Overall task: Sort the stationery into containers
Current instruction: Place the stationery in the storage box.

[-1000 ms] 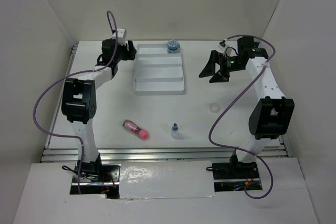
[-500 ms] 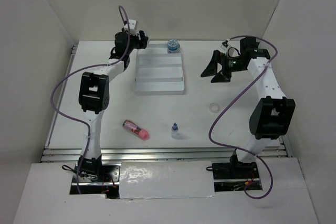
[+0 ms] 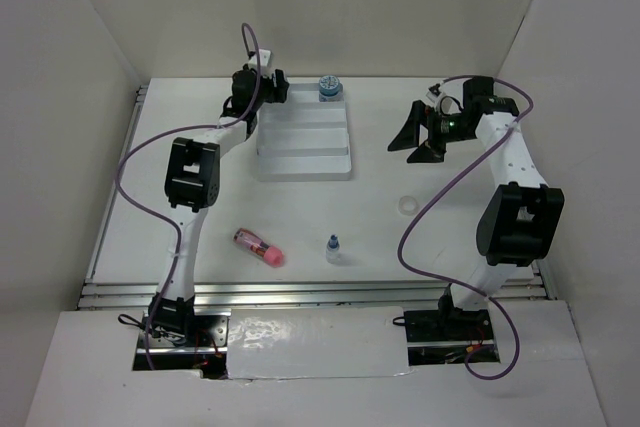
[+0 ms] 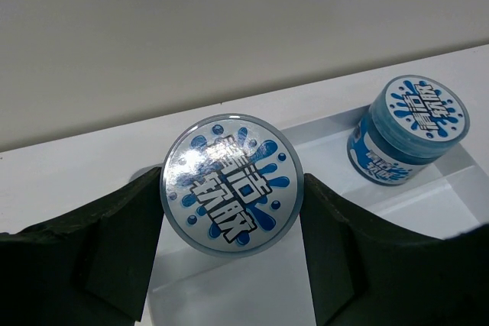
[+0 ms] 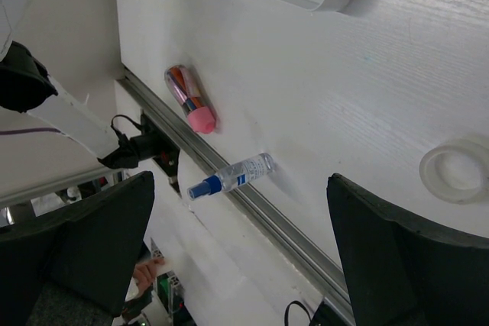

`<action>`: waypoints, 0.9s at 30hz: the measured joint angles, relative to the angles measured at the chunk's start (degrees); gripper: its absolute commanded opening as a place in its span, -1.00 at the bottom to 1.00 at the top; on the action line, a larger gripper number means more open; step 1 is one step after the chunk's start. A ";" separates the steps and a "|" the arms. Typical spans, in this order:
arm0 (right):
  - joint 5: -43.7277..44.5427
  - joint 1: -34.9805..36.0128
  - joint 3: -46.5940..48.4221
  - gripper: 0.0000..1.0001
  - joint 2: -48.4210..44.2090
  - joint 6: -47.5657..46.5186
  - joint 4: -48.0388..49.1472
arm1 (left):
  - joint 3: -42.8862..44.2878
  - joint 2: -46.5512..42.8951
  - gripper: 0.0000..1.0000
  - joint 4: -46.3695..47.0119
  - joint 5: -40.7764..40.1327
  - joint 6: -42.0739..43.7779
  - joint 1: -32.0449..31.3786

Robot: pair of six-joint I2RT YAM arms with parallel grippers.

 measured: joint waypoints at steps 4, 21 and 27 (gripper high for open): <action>0.02 -0.04 -0.39 1.00 0.00 0.00 -0.13 | 1.42 1.25 -0.89 -0.81 -0.37 0.57 0.13; 0.11 0.02 -0.39 1.00 0.00 -0.02 -0.09 | 4.59 1.92 0.98 -5.11 -0.39 1.64 0.17; 0.17 0.28 -0.37 1.00 0.00 -0.02 -0.13 | 12.26 1.68 0.99 -4.70 0.39 1.36 1.01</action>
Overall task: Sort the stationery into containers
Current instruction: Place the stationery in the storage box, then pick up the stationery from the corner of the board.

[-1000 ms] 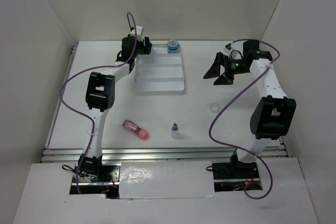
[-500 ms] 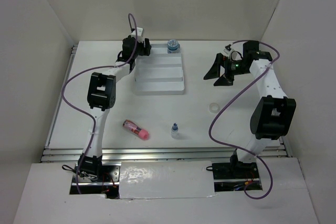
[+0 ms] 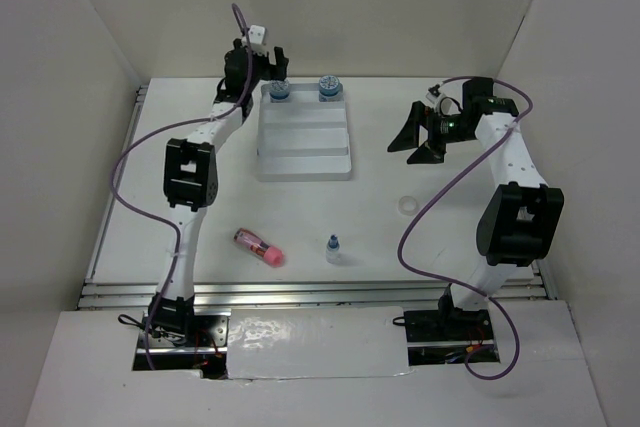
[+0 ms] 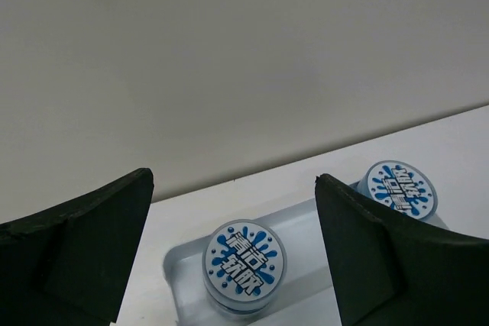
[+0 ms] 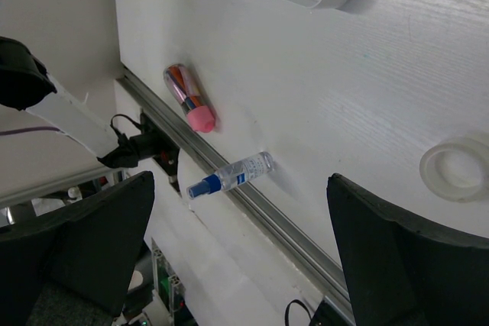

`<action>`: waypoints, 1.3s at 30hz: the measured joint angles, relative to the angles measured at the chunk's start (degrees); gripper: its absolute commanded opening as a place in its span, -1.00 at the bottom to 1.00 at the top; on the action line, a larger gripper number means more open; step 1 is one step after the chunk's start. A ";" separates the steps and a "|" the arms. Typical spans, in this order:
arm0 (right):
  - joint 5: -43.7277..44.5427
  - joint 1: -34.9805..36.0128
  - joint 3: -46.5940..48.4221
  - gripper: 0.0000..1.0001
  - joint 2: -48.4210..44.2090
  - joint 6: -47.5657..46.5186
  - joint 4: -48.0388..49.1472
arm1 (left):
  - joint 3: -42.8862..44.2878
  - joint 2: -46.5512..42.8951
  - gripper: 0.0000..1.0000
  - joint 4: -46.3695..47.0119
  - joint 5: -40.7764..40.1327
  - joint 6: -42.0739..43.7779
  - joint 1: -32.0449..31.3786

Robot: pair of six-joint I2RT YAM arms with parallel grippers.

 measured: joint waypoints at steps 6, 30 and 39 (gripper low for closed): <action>0.70 0.83 0.24 1.00 -0.31 -1.16 -0.22 | -10.45 -11.02 0.99 -3.56 7.04 2.43 1.79; 7.74 4.83 -13.46 1.00 -17.73 -8.96 -0.50 | -67.06 -70.88 0.98 -81.37 23.41 73.33 -10.95; 8.28 4.83 -17.81 1.00 -22.40 -8.98 0.00 | -73.13 -70.47 0.90 -72.08 15.80 73.33 -19.69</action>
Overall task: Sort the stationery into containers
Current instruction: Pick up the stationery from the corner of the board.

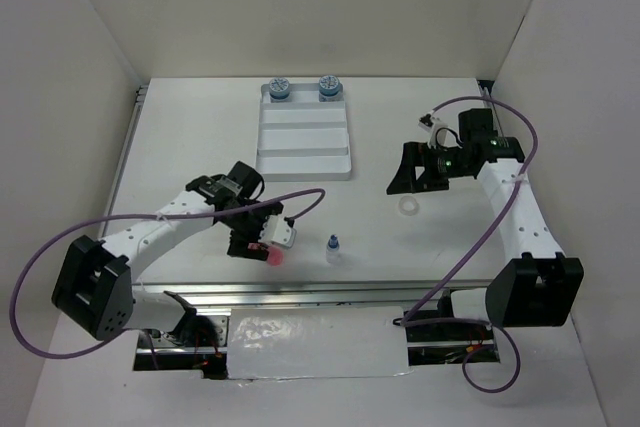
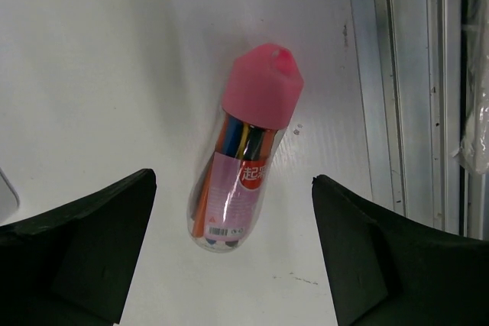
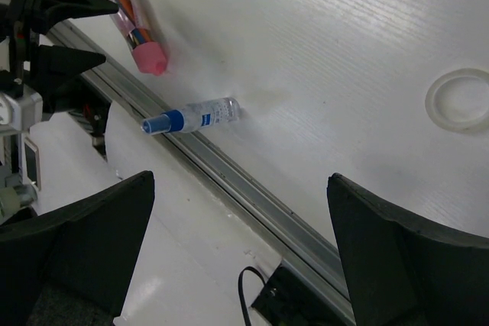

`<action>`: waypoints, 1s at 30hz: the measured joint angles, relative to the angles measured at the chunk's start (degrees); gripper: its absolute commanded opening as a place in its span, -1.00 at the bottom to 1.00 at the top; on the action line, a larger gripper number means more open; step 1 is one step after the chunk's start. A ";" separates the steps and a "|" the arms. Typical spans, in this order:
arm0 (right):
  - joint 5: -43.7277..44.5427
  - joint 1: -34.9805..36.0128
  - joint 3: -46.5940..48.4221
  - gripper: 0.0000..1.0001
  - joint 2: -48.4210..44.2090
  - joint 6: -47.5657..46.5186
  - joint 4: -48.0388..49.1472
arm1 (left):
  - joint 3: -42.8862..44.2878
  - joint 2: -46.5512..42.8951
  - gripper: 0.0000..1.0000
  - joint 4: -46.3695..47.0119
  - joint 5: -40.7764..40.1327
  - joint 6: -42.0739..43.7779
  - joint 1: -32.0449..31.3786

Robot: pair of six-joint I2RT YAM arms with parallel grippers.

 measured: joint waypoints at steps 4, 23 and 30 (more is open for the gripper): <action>0.26 -0.02 -0.59 1.00 -0.35 -0.02 -0.02 | -1.97 2.64 0.81 3.45 -2.16 0.31 -1.42; -0.07 -2.54 -2.23 1.00 -1.95 -0.76 -0.07 | -7.56 8.85 -0.65 13.33 -8.24 6.27 0.15; -0.70 -3.52 -2.25 1.00 -1.49 -1.51 -0.13 | 14.56 19.10 -0.90 13.68 -5.38 0.87 8.98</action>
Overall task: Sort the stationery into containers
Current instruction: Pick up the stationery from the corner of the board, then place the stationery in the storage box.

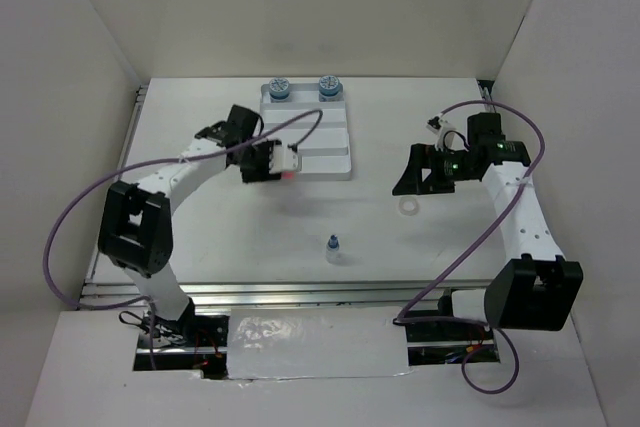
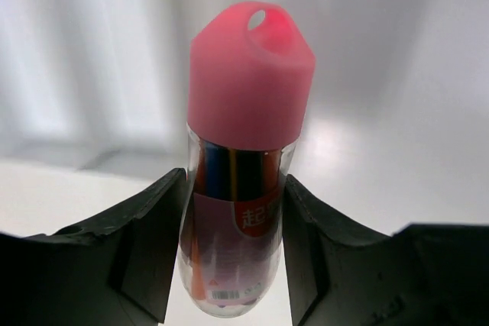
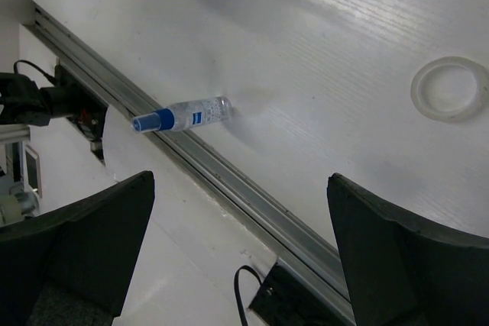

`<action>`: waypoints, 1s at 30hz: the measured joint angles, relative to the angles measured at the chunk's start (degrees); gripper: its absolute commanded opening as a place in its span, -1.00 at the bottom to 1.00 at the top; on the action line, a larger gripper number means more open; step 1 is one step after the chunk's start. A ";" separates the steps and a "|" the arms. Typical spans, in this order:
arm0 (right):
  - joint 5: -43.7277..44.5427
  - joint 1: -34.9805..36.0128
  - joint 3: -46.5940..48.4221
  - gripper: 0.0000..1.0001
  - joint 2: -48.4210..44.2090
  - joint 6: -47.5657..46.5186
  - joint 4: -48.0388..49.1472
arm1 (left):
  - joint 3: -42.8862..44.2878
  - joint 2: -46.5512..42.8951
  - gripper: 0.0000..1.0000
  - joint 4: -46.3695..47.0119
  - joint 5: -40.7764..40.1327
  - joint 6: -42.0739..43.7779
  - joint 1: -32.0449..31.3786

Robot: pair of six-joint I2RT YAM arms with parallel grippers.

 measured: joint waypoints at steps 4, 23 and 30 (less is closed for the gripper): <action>-0.42 -0.90 0.00 1.00 1.95 -0.63 -0.13 | 19.10 8.81 -0.93 4.33 -0.66 -5.88 1.95; -1.01 -3.52 0.87 1.00 11.32 -1.25 0.00 | 50.66 47.50 -0.72 28.61 -21.27 -9.33 -0.83; -1.44 -3.58 1.44 1.00 12.79 -1.44 -0.09 | 50.36 47.50 -0.39 30.12 -21.16 -7.89 -0.74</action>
